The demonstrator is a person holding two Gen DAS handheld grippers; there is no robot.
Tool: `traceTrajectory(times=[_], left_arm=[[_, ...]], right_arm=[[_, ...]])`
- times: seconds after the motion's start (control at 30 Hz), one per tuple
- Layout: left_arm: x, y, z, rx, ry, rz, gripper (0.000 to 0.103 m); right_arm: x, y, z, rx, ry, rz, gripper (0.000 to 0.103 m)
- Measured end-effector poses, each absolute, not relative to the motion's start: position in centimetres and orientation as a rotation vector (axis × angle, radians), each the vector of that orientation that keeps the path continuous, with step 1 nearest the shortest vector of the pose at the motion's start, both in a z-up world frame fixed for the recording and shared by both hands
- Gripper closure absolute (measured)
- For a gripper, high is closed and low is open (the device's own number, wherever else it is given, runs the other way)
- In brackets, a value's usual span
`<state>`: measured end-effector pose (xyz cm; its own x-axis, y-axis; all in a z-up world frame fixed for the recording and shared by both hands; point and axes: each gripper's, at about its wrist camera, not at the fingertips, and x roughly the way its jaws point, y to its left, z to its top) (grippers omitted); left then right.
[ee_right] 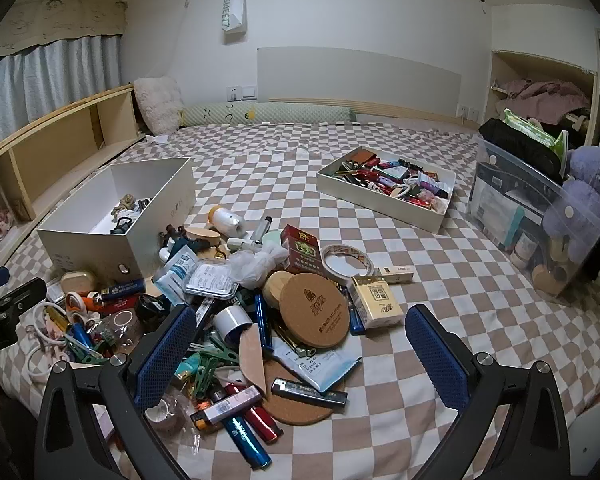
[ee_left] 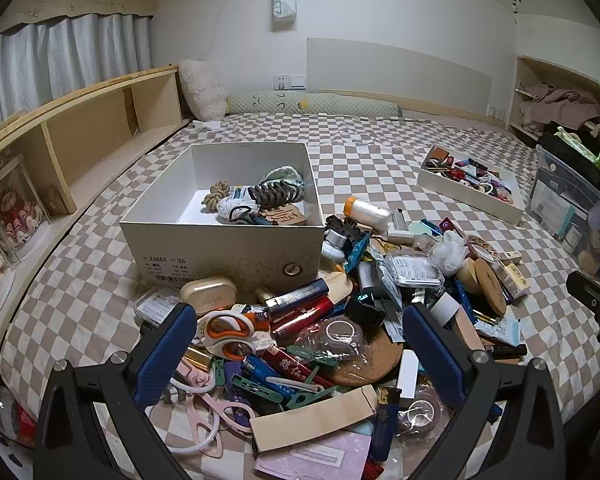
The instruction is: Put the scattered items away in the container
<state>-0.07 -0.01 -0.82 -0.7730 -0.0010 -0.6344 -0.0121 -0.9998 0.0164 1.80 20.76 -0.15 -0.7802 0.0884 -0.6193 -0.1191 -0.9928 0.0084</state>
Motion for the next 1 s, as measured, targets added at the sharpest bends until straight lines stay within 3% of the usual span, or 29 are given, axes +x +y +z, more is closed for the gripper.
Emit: traceTrajectory(times=[1.0], left_arm=[[-0.02,0.33,-1.28,-1.069,0.039,2.937,0.000]], right_arm=[[1.88,20.66,-0.55,-1.001,0.062,2.859,0.000]])
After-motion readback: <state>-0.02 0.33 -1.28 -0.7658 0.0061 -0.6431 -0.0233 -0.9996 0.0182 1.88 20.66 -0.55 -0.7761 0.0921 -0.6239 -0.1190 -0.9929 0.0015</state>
